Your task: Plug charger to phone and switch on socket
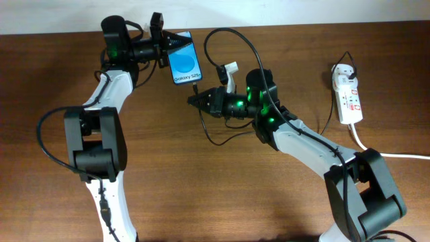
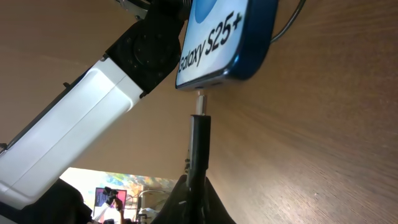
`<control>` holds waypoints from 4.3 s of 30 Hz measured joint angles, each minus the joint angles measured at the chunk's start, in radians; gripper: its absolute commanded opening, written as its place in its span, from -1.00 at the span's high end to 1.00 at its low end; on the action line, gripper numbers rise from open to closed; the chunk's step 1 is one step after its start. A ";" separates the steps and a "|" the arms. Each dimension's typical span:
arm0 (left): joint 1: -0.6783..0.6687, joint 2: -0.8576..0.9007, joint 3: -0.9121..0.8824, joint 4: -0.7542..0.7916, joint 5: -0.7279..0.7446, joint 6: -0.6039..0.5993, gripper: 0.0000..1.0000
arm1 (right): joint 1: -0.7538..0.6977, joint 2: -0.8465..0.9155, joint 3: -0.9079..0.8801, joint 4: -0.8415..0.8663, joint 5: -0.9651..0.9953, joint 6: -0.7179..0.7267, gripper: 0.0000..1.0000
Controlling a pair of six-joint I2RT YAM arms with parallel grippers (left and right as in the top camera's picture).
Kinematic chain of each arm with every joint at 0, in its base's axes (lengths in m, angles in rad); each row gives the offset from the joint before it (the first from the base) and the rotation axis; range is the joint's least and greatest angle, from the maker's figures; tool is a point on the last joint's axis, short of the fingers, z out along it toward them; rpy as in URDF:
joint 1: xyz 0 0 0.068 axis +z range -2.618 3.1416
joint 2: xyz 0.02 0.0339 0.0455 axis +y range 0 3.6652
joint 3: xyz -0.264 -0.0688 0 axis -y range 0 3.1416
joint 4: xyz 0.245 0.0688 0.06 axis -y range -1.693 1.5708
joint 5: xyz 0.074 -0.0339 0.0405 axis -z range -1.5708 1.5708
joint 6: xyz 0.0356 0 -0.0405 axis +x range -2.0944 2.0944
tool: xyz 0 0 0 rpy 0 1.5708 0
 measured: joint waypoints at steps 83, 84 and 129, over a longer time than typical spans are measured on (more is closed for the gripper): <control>-0.040 0.000 0.000 0.111 -0.006 -0.014 1.00 | -0.009 0.000 -0.001 0.010 0.013 0.000 0.92; -0.042 0.000 0.000 0.111 -0.006 -0.014 1.00 | -0.008 0.000 -0.001 0.010 0.013 0.000 0.92; -0.103 0.000 0.005 0.114 0.042 0.001 1.00 | -0.057 0.000 -0.014 0.058 0.077 -0.008 0.22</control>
